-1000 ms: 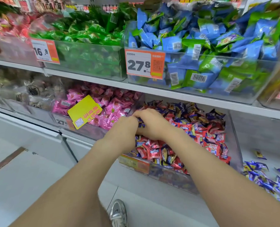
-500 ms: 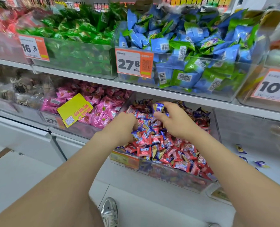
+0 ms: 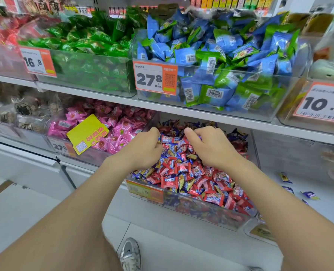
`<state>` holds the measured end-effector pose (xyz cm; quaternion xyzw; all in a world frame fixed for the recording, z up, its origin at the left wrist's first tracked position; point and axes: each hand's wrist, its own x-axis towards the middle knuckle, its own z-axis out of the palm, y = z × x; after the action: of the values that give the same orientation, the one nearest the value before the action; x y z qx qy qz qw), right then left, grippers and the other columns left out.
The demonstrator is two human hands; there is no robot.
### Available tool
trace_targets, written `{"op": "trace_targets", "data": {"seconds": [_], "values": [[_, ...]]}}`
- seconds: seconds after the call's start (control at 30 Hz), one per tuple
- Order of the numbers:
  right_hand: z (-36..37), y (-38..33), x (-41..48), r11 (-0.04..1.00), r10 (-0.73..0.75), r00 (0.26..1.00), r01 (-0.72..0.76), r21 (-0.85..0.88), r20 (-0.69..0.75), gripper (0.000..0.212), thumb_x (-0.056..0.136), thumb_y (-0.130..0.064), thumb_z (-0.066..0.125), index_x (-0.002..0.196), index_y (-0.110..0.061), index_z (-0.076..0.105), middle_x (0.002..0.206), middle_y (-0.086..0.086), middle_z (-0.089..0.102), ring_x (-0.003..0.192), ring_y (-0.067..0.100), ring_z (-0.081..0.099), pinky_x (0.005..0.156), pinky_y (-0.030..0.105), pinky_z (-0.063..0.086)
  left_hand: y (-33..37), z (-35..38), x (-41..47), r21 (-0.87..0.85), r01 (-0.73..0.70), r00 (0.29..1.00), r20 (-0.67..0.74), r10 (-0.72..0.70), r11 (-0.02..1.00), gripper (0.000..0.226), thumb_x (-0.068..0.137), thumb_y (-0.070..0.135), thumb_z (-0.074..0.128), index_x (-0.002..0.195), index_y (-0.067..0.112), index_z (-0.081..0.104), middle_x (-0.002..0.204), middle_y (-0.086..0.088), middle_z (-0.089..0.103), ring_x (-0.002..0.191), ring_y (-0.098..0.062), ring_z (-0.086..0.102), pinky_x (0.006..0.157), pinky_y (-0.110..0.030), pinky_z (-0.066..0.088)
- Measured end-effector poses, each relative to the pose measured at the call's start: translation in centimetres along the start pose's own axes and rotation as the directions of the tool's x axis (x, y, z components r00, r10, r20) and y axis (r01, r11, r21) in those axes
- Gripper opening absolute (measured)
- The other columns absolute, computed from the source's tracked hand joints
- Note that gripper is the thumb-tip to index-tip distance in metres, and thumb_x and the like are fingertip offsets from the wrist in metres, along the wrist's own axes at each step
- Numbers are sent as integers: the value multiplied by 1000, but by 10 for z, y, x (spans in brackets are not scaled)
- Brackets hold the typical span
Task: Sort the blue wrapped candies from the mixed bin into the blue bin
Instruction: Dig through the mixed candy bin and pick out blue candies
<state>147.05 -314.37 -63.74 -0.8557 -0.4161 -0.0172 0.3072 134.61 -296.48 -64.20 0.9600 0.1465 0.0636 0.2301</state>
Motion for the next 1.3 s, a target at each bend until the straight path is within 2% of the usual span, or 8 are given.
{"op": "trace_targets", "data": {"seconds": [0.1, 0.23, 0.43, 0.6, 0.73, 0.97, 1.1, 1.3], "values": [[6, 2, 6, 998, -21, 999, 23, -56, 38, 45, 110, -36, 48, 86, -9, 74, 73, 13, 74, 59, 27, 66, 61, 34, 54, 4, -1, 0, -79, -16, 999, 30, 18, 997, 9, 109, 16, 38, 115, 11, 41, 77, -5, 51, 60, -16, 41, 50, -30, 30], [17, -12, 10, 970, -33, 998, 45, -239, 56, 36, 106, -28, 43, 126, -31, 72, 114, 5, 76, 100, 33, 71, 80, 46, 60, 4, -1, -1, -48, -19, 991, 129, 25, 999, 16, 104, 16, 48, 115, 11, 37, 83, -3, 45, 66, -15, 38, 56, -34, 27], [30, -19, 26, 891, -10, 982, 95, -445, 188, 21, 103, -42, 61, 109, -28, 76, 106, 6, 72, 95, 34, 70, 72, 39, 51, -12, 9, 2, 170, -68, 977, 209, 32, 983, 27, 97, 33, 68, 115, 17, 55, 90, 6, 49, 78, -9, 46, 62, -27, 33], [31, -9, 32, 973, 30, 986, 8, -231, 163, 18, 94, -24, 61, 79, -23, 71, 84, 1, 70, 74, 28, 68, 67, 46, 61, -23, 10, 6, 152, -61, 979, 203, 29, 986, 31, 95, 42, 74, 113, 21, 59, 104, 0, 57, 90, -19, 57, 70, -32, 41], [22, -6, 28, 986, 4, 996, 11, -169, 87, 20, 100, -27, 50, 87, -17, 62, 74, 3, 65, 66, 25, 63, 64, 47, 56, -16, 9, 6, 152, -100, 979, 189, 70, 983, 27, 97, 35, 70, 100, 13, 55, 90, 0, 53, 78, -19, 48, 62, -31, 34], [-4, -14, 7, 997, 1, 999, -4, 72, 44, 4, 91, -23, 63, 91, -26, 65, 74, -4, 69, 57, 10, 59, 58, 31, 50, -8, 2, 2, -18, -88, 996, 33, 88, 996, 20, 105, 15, 49, 90, 12, 36, 85, -10, 47, 73, -20, 37, 61, -39, 30], [-8, -11, -2, 998, 53, 989, -55, 18, 136, 28, 97, -24, 57, 83, -13, 78, 51, -8, 60, 39, 10, 40, 51, 28, 47, -4, -1, 2, -209, -99, 995, 2, 102, 973, 16, 101, 5, 43, 107, 21, 42, 78, -19, 57, 61, -22, 43, 54, -38, 34], [-2, -11, -11, 997, 63, 989, -55, -59, 135, 58, 95, -56, 69, 65, -6, 70, 57, 5, 63, 50, 6, 54, 58, 24, 41, -7, 19, 18, 70, -97, 980, 180, 83, 993, 20, 106, 44, 51, 112, 25, 53, 91, 2, 55, 95, -23, 47, 77, -41, 37]]}}
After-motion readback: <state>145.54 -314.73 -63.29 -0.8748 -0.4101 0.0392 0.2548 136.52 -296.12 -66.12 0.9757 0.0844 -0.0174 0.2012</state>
